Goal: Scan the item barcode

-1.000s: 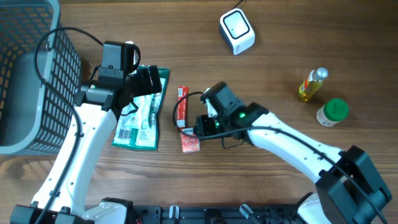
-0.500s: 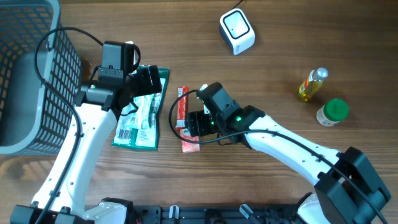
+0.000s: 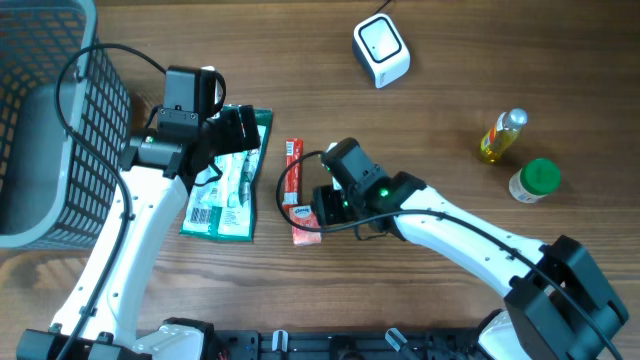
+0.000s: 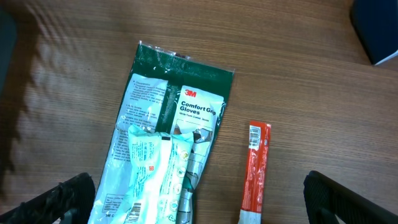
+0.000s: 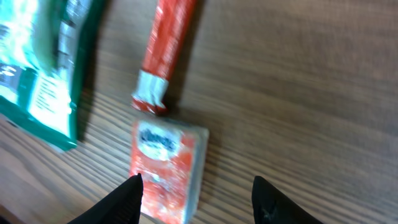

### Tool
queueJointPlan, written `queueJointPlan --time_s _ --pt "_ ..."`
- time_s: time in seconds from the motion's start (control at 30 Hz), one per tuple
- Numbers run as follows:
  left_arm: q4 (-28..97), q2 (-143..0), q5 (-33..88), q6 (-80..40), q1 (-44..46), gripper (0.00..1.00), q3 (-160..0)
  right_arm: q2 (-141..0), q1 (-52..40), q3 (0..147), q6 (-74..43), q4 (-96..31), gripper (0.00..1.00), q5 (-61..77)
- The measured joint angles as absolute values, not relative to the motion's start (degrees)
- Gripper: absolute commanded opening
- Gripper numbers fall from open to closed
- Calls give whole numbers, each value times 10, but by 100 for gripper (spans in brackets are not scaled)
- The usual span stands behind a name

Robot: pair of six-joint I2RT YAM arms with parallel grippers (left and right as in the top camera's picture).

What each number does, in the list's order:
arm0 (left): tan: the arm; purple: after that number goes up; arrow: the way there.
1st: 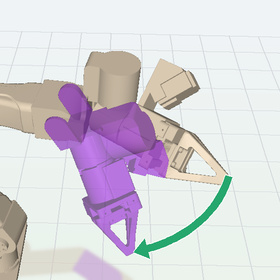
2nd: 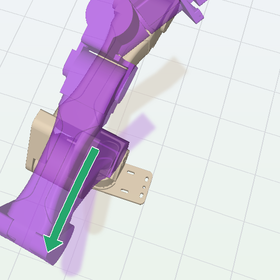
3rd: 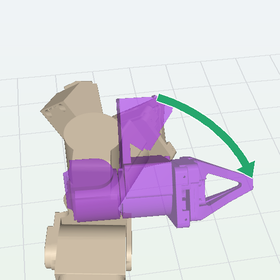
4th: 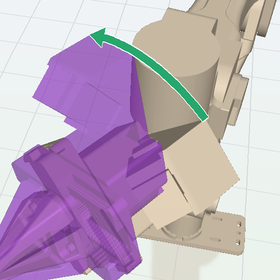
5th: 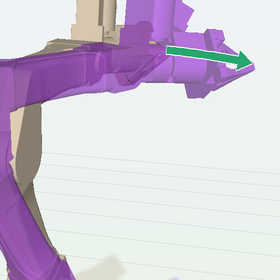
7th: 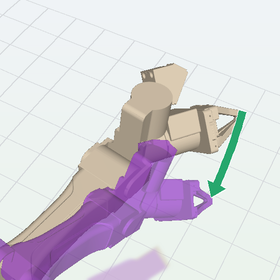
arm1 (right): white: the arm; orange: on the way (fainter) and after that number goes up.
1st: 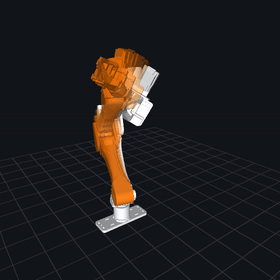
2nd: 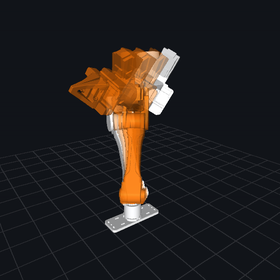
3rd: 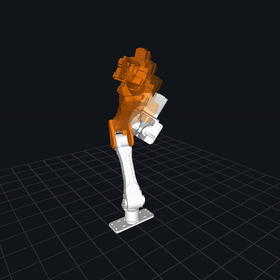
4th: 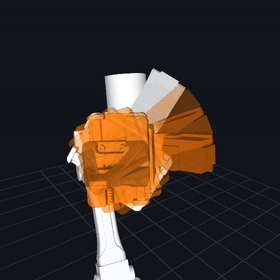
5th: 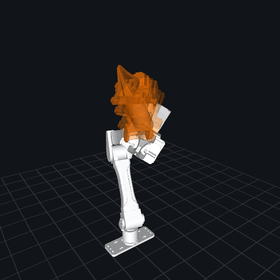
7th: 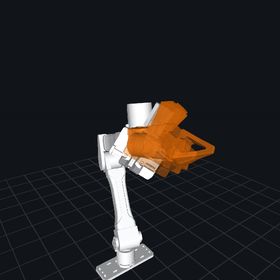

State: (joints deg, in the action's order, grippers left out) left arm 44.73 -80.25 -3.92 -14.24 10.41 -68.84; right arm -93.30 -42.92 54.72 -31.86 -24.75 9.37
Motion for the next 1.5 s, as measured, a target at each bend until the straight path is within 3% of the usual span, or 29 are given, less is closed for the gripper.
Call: queueJointPlan --time_s 0.17,0.23,0.3,1.1,1.27,1.37,1.5 --pt "447 -802 -39 -142 104 100 -688 -933 -434 526 -328 -232 49 93" --pt "447 -802 -39 -142 104 100 -688 -935 -446 517 -336 -209 39 94" --pt "447 -802 -39 -142 104 100 -688 -939 -450 517 -344 -201 36 94" --pt "447 -802 -39 -142 104 100 -688 -989 -452 514 -380 -188 35 141" --pt "448 -802 -39 -142 104 100 -688 -1012 -452 514 -396 -183 24 145" --pt "448 -802 -39 -142 104 100 -688 -1017 -452 515 -409 -172 6 156" --pt "448 -802 -39 -142 104 100 -688 -1020 -449 518 -418 -162 4 176"
